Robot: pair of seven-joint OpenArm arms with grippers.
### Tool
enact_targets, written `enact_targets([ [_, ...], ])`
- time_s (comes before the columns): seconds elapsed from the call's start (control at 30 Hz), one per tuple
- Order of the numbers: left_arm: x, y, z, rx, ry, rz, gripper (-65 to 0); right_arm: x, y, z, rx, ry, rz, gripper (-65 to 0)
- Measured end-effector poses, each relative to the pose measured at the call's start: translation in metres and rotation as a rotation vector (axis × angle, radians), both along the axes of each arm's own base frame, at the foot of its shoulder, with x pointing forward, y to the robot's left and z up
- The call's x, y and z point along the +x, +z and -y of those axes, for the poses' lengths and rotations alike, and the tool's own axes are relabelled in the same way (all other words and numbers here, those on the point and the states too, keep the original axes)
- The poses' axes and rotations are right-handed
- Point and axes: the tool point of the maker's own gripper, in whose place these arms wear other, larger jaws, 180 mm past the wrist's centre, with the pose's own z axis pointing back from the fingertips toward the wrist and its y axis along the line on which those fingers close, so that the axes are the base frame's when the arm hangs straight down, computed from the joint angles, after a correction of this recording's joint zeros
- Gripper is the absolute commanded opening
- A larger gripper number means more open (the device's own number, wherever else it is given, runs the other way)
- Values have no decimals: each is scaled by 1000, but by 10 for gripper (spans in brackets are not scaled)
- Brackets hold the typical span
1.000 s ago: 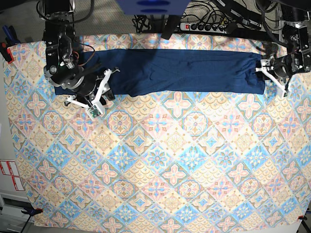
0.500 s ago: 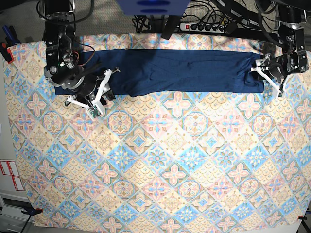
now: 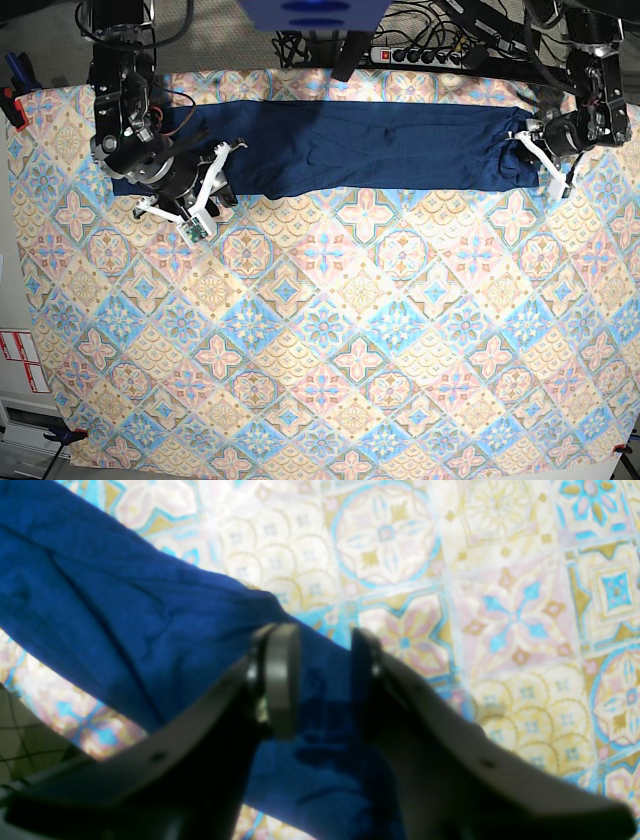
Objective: Fold the T-shirt properly
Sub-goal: 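Fold the strip's end with the left gripper toward the right gripper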
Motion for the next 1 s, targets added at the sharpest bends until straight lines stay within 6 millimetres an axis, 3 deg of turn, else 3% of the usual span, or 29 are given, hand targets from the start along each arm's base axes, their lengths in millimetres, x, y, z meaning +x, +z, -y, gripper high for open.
enact_targets([
  [0.3,15,35,-59,68,159,109,-650,1,0,0,1,0,1,-475],
  [0.63,30,45,-73,148,156,144,-650,0,0,0,-1,-1,1,-476],
  [0.73,29,60,-60,180,100,179,-650,0,0,1,-1,-2,0,-476],
  [0.9,19,76,8,129,9,214,-650,0,0,0,0,-2,-1,-476],
  [1.0,22,87,29,116,-3,239,-650,1,0,2,-4,-3,2,-476],
])
